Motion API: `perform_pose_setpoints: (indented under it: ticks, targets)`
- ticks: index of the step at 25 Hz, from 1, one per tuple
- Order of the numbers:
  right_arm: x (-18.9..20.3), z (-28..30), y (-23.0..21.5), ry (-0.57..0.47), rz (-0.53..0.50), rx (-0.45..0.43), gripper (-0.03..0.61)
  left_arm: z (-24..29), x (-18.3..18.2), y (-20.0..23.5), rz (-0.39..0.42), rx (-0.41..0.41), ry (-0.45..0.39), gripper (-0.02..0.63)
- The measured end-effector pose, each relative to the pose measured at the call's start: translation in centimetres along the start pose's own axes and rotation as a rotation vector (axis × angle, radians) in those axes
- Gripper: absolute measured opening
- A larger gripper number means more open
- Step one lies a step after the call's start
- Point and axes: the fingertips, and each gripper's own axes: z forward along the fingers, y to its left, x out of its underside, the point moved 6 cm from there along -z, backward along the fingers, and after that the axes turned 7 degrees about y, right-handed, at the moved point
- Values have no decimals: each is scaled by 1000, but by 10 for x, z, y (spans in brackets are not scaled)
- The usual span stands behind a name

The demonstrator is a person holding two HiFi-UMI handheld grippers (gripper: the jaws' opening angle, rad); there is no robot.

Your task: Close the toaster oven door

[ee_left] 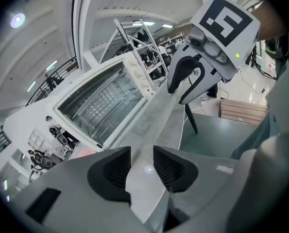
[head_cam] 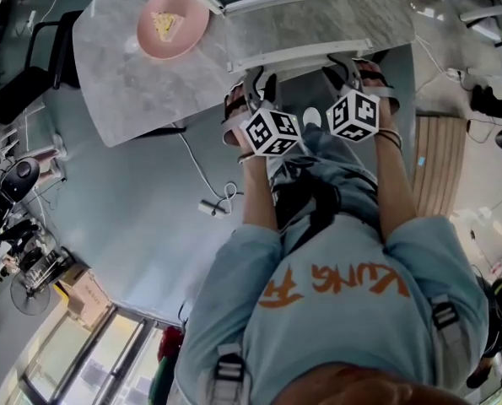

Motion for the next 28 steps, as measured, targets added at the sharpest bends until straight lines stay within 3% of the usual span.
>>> perform_pose_setpoints:
  ticks: [15,28]
  targets:
    - [-29,-19,-69,-66,-7,186,141,-16,-40,55,10,-189,-68,146]
    - [-48,-22,-118,-117,-44,285,156,-17,-75,97,6,-267,-106,155]
